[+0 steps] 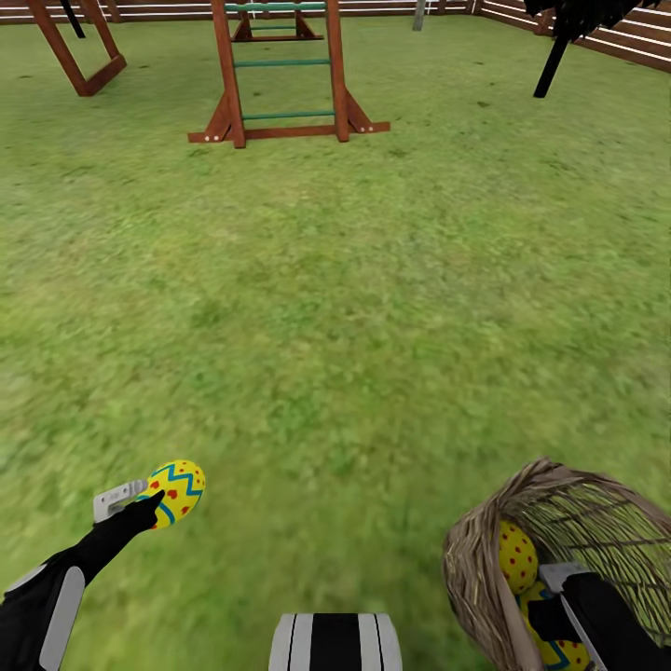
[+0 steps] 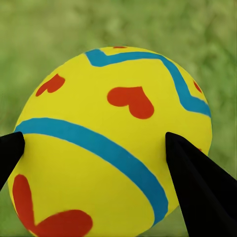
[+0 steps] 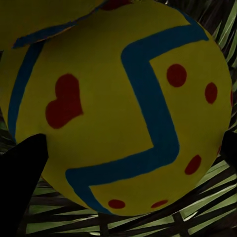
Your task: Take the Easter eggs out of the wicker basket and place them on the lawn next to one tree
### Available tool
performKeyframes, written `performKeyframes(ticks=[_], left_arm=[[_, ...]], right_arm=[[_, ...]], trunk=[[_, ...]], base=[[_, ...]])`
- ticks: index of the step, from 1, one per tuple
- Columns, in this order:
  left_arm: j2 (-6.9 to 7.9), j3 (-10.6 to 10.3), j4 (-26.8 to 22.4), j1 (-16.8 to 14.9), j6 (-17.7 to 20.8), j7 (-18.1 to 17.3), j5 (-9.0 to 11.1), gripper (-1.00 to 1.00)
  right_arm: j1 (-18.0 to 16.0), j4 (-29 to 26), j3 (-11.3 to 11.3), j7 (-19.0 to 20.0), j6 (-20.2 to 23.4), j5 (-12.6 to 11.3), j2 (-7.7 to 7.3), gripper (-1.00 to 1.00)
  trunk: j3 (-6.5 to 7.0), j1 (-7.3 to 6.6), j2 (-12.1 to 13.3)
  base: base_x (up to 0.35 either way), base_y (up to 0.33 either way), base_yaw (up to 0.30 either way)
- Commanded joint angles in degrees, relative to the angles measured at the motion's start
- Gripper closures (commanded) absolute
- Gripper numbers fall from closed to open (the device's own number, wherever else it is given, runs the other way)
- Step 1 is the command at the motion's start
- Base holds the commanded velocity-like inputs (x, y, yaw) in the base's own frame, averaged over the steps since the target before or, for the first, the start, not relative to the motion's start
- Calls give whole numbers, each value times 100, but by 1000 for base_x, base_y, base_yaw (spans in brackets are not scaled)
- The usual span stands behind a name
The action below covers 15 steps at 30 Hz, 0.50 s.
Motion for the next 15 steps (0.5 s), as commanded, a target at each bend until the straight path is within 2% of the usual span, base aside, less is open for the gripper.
performKeyframes(ticks=[1,9,15], left_arm=[[-2,10,-3,-3,53,-16,51,100],[1,10,-3,-3,65,-18,51,100],[5,8,-3,-3,89,-14,51,100]], right_arm=[[2,370,-6,60,28,-79,2,100],[2,370,-6,70,28,-108,10,100],[2,370,0,69,28,-103,24,100]], trunk=[[-4,0,-1],[-4,0,-1],[128,-16,7]], base=[[-2,0,0],[0,0,0],[0,0,0]])
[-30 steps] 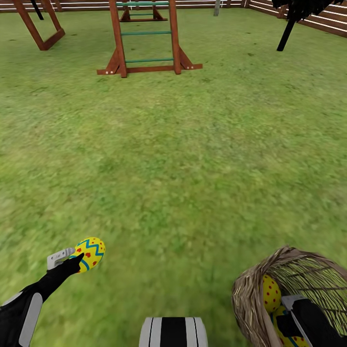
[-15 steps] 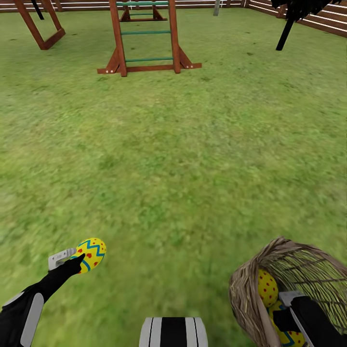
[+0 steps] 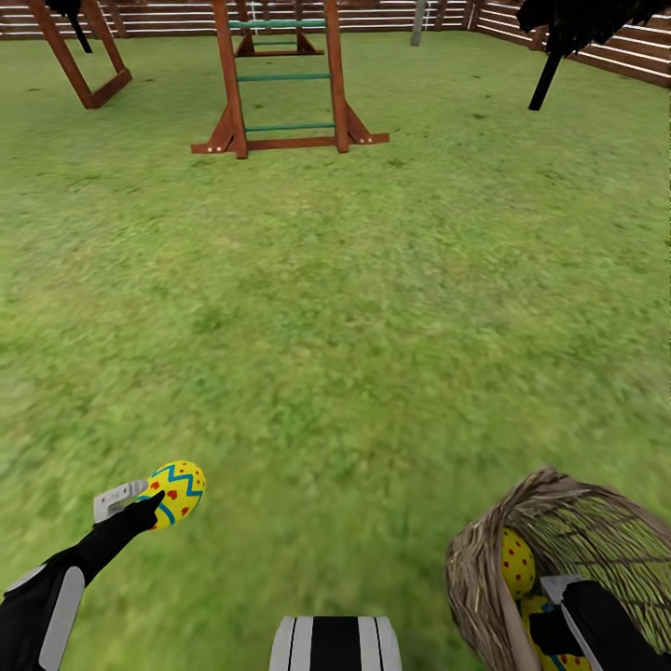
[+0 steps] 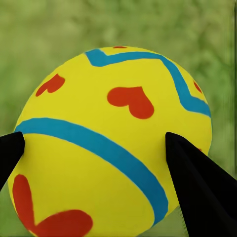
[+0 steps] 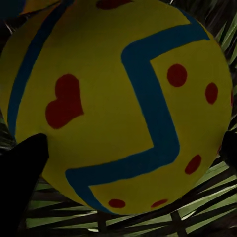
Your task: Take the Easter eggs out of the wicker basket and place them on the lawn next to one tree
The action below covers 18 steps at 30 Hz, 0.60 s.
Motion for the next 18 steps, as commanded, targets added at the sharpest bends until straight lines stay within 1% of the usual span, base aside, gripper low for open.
performKeyframes(ticks=[1,18], left_arm=[[-3,8,-3,-3,52,-14,49,100],[-7,3,31,-3,61,-15,49,100]], right_arm=[[3,63,-4,56,25,-64,4,100],[3,63,-7,47,28,-60,6,100]], trunk=[[18,-3,0],[395,-46,23]], base=[[0,0,0],[0,0,0]])
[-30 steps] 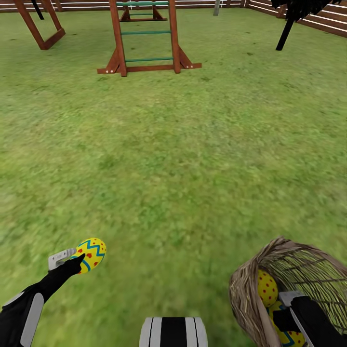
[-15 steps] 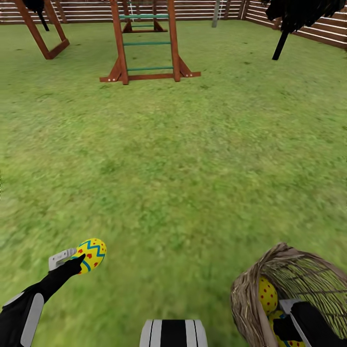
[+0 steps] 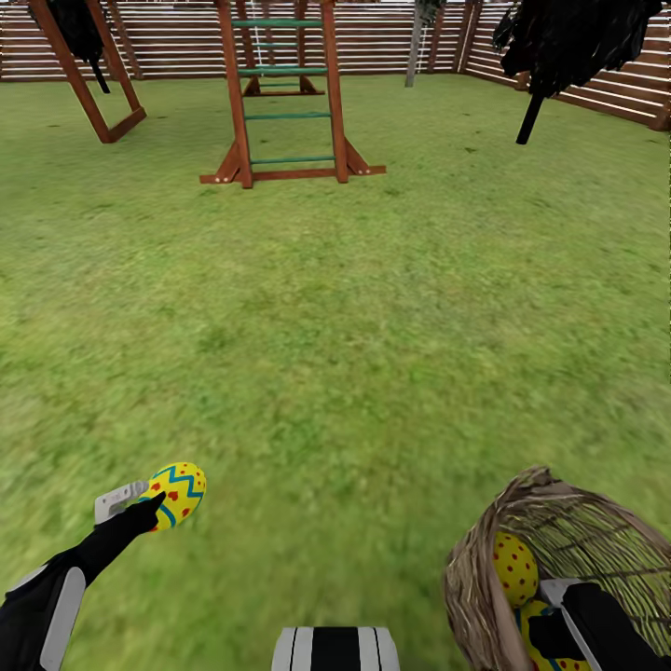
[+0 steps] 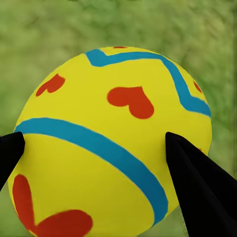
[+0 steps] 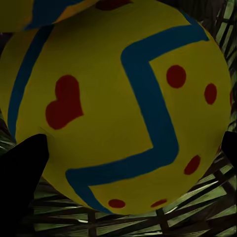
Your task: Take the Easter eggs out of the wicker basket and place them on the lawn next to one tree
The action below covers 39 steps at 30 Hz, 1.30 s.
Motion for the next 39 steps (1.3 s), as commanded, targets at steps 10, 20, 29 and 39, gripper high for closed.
performKeyframes(ticks=[10,20,29,39], left_arm=[[-90,2,7,-3,52,-12,48,100],[-108,-201,15,-3,50,-3,39,100],[-239,-201,15,-3,43,-3,-56,100],[-309,-201,47,-3,8,-4,-66,100]], right_arm=[[-2,-6,-12,23,19,52,140,100],[-2,-6,-4,25,19,52,147,100],[-2,-6,-7,22,21,52,201,100],[-2,-6,-13,20,19,47,202,100]], trunk=[[218,-27,12],[440,-52,25],[639,-76,37],[684,-81,40]], base=[[0,0,0],[0,0,0],[0,0,0],[-32,-70,72]])
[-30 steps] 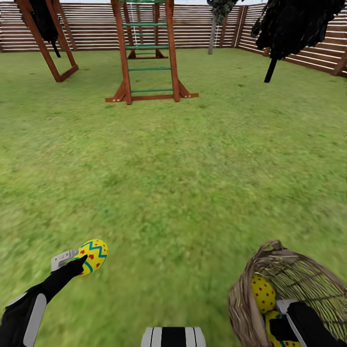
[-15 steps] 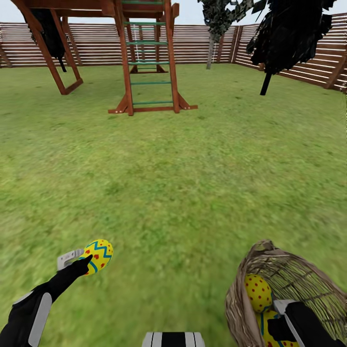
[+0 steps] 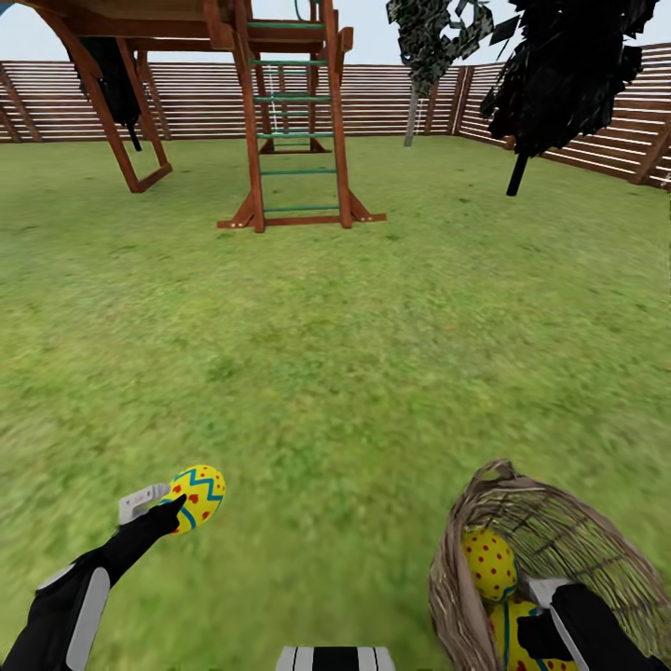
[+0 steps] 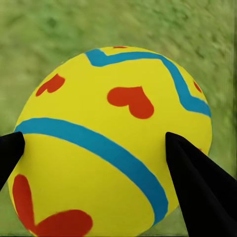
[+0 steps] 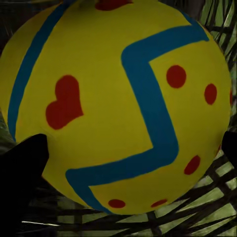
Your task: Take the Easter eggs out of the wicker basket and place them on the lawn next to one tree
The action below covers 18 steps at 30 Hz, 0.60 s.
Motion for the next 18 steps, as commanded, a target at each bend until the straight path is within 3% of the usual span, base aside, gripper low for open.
performKeyframes(ticks=[1,6,10,13,18], left_arm=[[-2,11,-5,-3,58,-14,47,100],[-86,9,3,-3,61,-19,47,100],[-99,5,0,-3,53,-16,40,100],[-126,7,-1,-3,58,-14,-122,100],[-161,7,3,-3,61,-13,-137,100]], right_arm=[[-3,-3,-6,49,19,37,1,100],[-3,-3,-6,53,19,36,1,100],[-3,-3,-6,53,19,36,9,100],[-3,-3,-4,45,19,44,62,100],[-3,-3,2,44,19,45,93,100]], trunk=[[-4,-3,-2],[-4,-3,-2],[62,-10,2],[128,-18,6],[239,-31,13]], base=[[-148,-288,0],[-42,-234,0],[0,-13,0],[0,0,56],[0,0,21]])
